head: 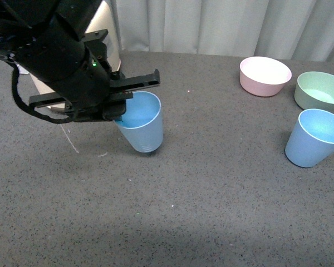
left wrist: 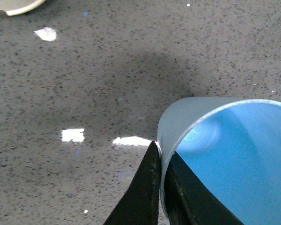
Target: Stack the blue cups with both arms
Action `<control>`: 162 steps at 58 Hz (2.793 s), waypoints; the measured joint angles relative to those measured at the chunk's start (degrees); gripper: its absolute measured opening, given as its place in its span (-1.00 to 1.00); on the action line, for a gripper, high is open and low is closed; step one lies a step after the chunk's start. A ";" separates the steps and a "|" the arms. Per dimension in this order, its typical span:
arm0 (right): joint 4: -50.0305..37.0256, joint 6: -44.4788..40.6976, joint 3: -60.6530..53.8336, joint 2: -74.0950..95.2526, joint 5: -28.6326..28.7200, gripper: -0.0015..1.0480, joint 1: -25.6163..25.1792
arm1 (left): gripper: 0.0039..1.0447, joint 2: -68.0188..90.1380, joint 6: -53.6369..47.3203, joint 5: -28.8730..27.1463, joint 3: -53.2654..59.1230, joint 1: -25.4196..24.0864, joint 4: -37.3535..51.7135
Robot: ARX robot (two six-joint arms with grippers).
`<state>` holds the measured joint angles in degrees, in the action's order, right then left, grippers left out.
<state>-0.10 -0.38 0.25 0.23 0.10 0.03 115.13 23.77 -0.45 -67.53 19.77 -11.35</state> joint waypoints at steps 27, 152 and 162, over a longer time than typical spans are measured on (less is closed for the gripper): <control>0.00 0.00 0.00 0.00 0.00 0.81 0.00 | -0.94 6.16 1.68 -3.15 -8.70 4.61 -5.31; 0.00 0.00 0.00 0.00 0.00 0.81 0.00 | -0.93 -74.16 -23.34 0.39 66.38 -19.63 50.93; 0.00 0.00 0.00 0.00 0.00 0.81 0.00 | -0.93 -82.25 -23.32 0.39 66.42 -19.63 43.69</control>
<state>-0.10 -0.38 0.25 0.23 0.10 0.03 32.88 0.45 -0.05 -1.10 0.14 32.34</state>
